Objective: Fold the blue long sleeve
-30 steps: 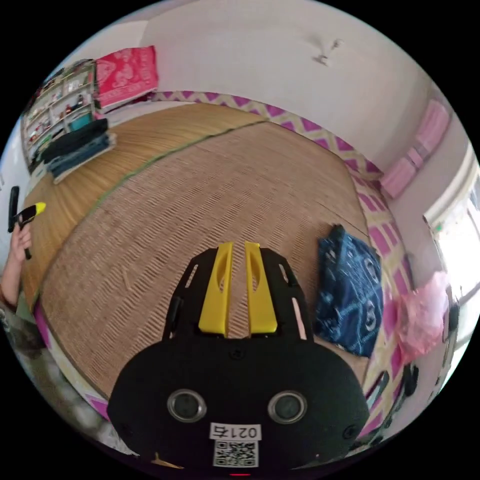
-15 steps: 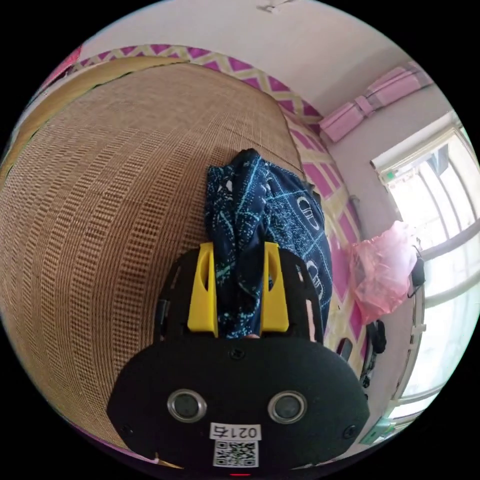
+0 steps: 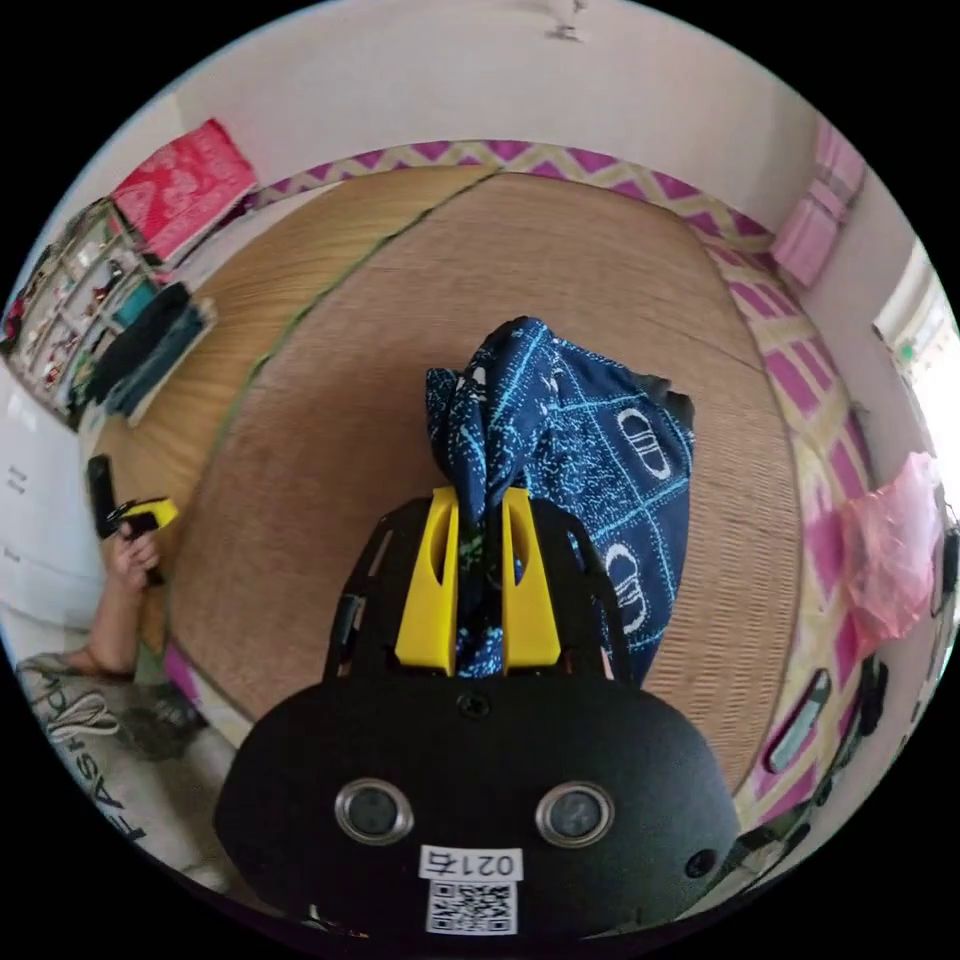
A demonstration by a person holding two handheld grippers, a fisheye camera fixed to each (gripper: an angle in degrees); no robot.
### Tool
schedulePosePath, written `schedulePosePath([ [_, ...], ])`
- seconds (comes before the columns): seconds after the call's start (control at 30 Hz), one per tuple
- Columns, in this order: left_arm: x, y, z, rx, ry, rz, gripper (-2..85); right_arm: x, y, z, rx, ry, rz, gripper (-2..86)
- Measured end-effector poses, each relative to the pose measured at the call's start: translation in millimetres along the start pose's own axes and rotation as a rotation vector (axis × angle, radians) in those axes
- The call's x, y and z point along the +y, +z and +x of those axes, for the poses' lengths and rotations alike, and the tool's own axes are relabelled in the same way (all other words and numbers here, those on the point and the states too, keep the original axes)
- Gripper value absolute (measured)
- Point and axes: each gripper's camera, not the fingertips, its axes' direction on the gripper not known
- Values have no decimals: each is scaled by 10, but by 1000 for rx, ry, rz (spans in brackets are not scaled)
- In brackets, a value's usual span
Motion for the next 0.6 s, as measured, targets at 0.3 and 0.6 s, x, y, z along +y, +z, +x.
schedulePosePath([
  [0.3, 66, -647, 634, -29, -25, 79, 58, 501, 607, -2319, -256, -115, 93, 68],
  [0.6, 637, -1442, 470, -78, -166, 139, 3, 469, 602, -2338, -513, -9, 139, 83],
])
